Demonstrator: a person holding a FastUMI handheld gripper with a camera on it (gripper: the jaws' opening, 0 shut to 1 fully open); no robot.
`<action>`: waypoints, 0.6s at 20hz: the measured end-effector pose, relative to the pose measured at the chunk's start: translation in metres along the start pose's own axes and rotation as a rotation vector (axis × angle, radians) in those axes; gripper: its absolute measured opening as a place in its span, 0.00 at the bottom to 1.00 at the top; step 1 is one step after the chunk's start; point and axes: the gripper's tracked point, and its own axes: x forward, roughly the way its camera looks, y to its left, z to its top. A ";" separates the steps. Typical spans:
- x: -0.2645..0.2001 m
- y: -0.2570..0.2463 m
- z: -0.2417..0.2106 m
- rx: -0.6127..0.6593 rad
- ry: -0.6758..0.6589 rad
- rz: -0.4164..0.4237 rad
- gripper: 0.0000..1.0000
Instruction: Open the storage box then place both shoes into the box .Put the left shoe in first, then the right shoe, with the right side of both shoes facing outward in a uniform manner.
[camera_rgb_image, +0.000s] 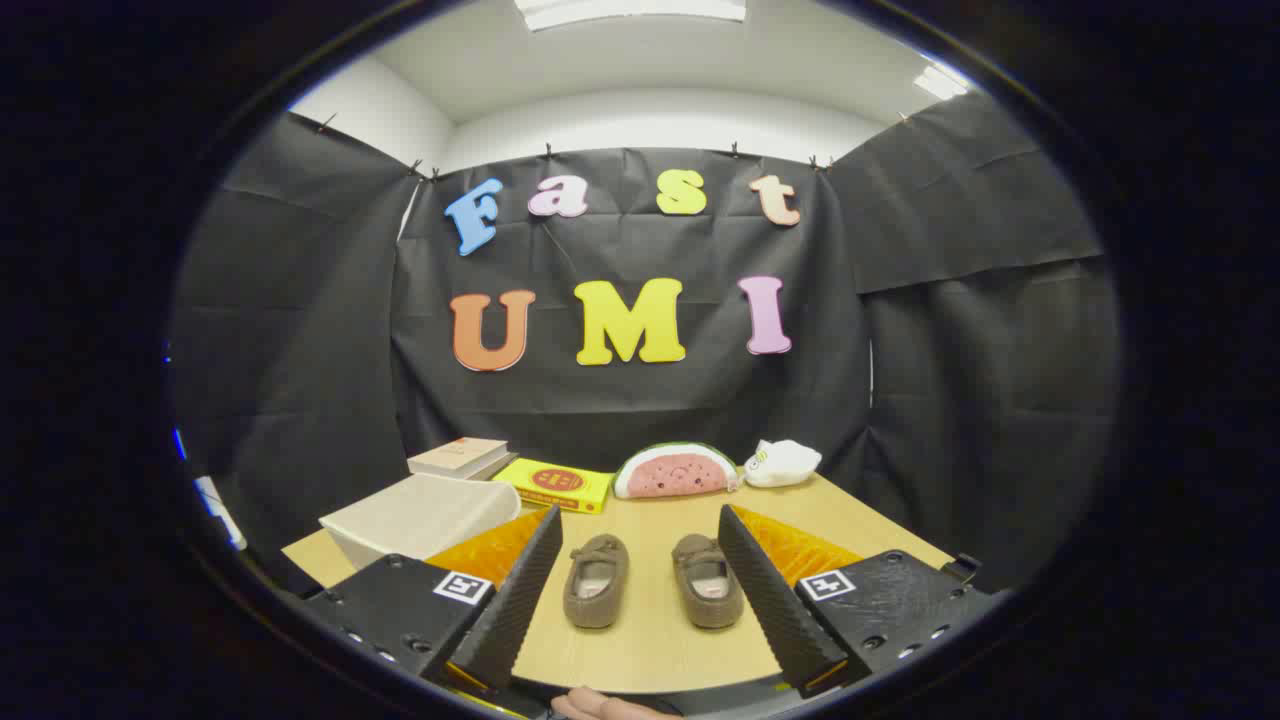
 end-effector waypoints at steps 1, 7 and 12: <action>0.001 0.001 -0.002 0.001 -0.001 0.002 0.96; 0.006 -0.001 -0.009 0.001 0.012 0.003 0.96; 0.012 -0.001 -0.017 -0.001 0.025 -0.001 0.96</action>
